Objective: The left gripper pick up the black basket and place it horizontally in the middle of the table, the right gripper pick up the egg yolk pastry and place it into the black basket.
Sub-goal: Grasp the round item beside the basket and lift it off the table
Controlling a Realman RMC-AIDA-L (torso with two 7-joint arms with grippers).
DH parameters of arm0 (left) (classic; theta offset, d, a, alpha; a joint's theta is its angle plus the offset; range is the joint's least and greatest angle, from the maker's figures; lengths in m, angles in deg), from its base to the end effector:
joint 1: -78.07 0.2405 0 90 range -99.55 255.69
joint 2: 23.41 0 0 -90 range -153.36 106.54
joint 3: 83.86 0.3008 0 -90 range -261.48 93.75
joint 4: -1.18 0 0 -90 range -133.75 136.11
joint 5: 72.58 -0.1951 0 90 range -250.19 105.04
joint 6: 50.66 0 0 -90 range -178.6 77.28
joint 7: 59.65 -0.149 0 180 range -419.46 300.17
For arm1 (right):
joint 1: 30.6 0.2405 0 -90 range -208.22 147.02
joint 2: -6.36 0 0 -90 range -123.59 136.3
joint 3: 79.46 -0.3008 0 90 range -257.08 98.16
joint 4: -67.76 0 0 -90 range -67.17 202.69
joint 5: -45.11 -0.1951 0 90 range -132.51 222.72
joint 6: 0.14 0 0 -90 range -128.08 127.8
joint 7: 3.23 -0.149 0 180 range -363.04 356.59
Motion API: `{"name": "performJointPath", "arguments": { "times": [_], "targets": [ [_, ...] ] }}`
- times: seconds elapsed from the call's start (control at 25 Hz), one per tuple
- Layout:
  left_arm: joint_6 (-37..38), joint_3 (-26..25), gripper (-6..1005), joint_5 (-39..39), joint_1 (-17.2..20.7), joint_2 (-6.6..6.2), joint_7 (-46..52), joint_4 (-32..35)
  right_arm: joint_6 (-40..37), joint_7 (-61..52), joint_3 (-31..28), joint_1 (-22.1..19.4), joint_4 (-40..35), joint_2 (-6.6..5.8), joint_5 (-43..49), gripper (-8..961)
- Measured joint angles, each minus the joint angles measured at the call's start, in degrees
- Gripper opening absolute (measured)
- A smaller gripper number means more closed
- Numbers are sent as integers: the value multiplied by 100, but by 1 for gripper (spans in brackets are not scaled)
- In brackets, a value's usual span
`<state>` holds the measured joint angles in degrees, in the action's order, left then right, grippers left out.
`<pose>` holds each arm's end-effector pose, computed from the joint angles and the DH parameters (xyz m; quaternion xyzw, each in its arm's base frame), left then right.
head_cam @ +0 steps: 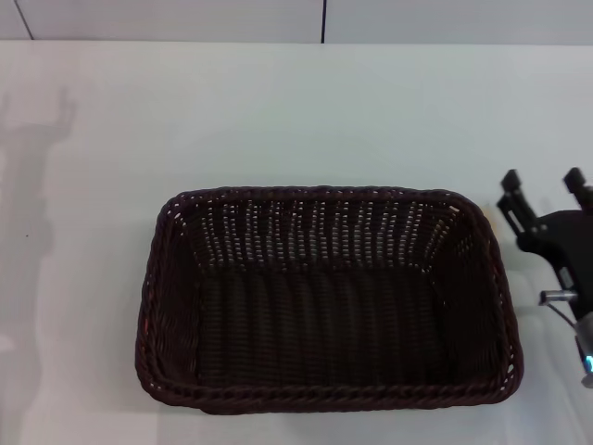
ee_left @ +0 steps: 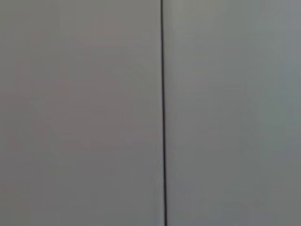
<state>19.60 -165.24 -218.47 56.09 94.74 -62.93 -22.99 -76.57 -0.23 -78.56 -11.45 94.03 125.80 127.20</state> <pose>-0.3298 0.3659 0.0567 -0.5508 -0.1419 -0.3548 0.7420 0.3378 0.2678 -0.0881 -0.6893 0.3011 0.3196 0.5762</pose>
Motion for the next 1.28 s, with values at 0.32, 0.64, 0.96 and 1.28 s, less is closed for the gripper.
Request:
{"name": "performJointPath", "arguments": {
  "times": [0.32, 0.64, 0.96, 1.28],
  "targets": [
    [-104, 0, 816, -214, -67, 6, 29, 13, 694, -19, 45, 292, -1, -7, 229, 757],
    [-187, -1, 816, -270, -139, 6, 52, 30, 952, -39, -8, 348, -9, -9, 296, 755],
    [-200, 2, 816, -311, -179, 6, 57, 37, 1133, -46, -30, 399, 4, -17, 274, 752],
    [-212, 7, 816, -424, -201, 6, 59, 44, 1290, -50, -36, 411, -28, -18, 278, 633]
  ]
}}
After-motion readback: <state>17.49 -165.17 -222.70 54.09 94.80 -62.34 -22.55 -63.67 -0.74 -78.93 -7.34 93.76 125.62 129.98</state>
